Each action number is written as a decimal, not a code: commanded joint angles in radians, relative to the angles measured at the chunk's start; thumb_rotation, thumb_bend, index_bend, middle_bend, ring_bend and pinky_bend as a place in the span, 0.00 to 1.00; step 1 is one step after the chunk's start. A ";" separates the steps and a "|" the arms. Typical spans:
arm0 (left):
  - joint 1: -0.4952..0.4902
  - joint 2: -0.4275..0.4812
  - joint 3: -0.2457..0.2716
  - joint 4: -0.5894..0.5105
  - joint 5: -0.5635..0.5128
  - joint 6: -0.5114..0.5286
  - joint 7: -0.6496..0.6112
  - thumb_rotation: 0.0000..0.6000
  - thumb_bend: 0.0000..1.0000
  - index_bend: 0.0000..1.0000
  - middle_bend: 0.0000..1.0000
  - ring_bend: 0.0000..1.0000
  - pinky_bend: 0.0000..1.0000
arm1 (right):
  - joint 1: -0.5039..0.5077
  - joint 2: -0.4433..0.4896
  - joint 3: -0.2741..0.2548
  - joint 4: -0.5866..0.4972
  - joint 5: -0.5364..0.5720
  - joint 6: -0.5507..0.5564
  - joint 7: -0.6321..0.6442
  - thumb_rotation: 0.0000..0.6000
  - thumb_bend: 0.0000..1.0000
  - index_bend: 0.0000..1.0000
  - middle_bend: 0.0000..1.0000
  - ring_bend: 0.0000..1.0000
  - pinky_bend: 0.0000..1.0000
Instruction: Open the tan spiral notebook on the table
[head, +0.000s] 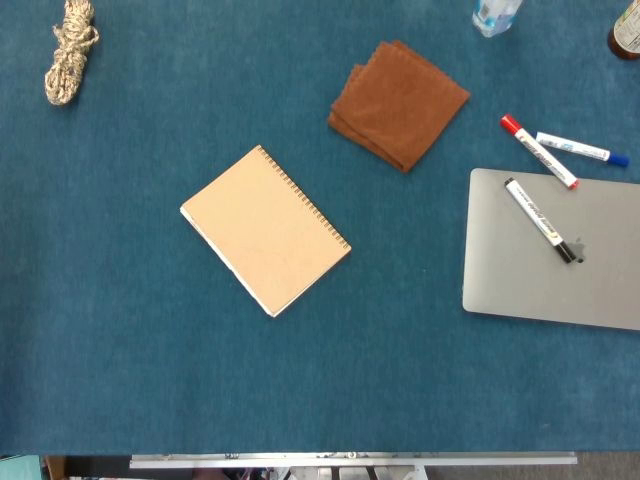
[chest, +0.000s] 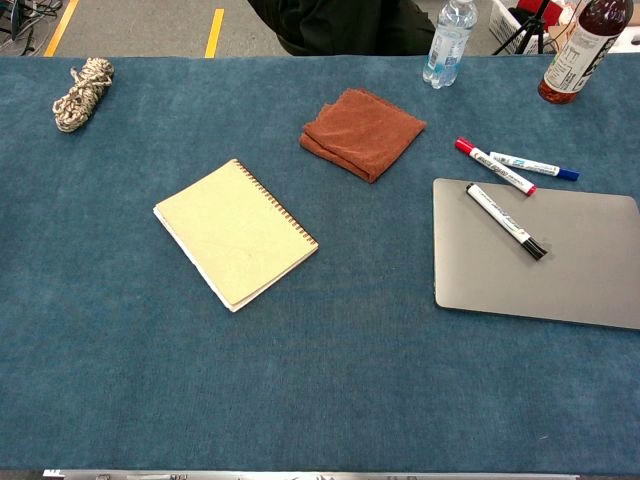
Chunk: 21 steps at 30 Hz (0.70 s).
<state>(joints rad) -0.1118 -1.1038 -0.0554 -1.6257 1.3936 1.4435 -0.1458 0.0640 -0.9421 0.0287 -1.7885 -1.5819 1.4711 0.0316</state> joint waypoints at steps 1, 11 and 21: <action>0.001 0.000 0.001 0.000 0.003 -0.002 -0.002 1.00 0.36 0.21 0.09 0.02 0.04 | 0.002 0.001 0.001 -0.001 0.000 -0.001 -0.001 1.00 0.13 0.33 0.37 0.21 0.27; -0.066 0.057 0.037 -0.012 0.158 -0.083 -0.123 1.00 0.34 0.20 0.09 0.02 0.04 | 0.003 0.013 0.009 -0.009 0.003 0.011 -0.005 1.00 0.13 0.33 0.37 0.21 0.27; -0.269 0.073 0.070 0.054 0.382 -0.237 -0.422 1.00 0.22 0.20 0.10 0.02 0.04 | 0.009 0.014 0.014 -0.018 0.007 0.010 -0.016 1.00 0.13 0.33 0.37 0.21 0.27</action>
<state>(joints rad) -0.3188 -1.0281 0.0034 -1.5994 1.7123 1.2510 -0.5221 0.0729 -0.9283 0.0427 -1.8063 -1.5751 1.4810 0.0153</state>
